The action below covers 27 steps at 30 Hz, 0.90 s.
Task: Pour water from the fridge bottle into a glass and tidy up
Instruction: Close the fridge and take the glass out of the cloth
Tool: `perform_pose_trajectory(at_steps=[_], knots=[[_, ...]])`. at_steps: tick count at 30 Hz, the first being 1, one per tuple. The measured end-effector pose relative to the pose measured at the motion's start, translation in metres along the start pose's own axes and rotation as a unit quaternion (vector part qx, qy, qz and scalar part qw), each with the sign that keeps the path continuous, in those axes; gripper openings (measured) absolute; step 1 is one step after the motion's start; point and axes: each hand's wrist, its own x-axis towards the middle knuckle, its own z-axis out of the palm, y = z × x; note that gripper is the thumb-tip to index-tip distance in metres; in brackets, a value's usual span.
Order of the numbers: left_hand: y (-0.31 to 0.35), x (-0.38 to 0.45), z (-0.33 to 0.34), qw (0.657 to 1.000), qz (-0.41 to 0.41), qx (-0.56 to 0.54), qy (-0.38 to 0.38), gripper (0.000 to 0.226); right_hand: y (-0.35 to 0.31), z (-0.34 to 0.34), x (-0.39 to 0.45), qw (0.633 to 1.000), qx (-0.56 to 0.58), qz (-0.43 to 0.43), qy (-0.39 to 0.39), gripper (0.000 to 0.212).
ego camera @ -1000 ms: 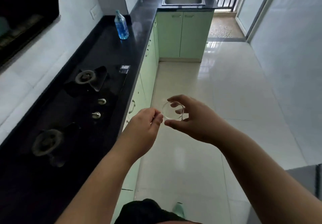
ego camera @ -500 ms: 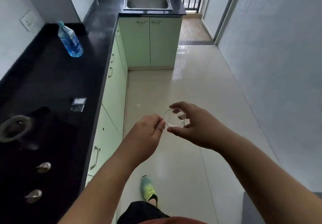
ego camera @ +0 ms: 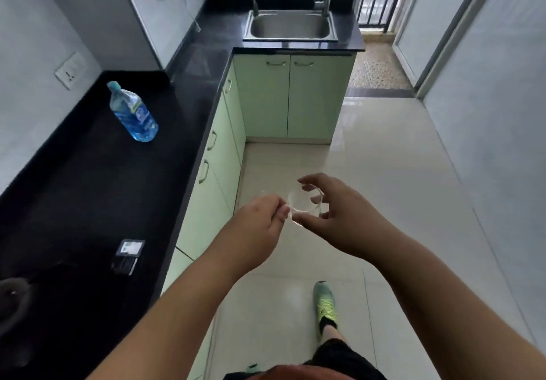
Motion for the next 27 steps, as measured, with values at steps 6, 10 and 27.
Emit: perform_pose_trajectory(at_steps=[6,10,27], knots=[[-0.006,0.085,-0.030,0.989,-0.100,-0.036,0.100,0.022,0.000,-0.027,0.138,0.991,-0.019,-0.102,-0.080,0.064],[-0.017,0.117,-0.051,0.967,-0.165,-0.073,0.182,0.024,-0.018,-0.030,0.216,0.974,-0.040,-0.174,-0.139,0.063],[-0.207,0.227,-0.161,0.869,-0.342,-0.158,0.320,0.022,-0.156,0.101,0.479,0.894,-0.127,-0.289,-0.319,0.066]])
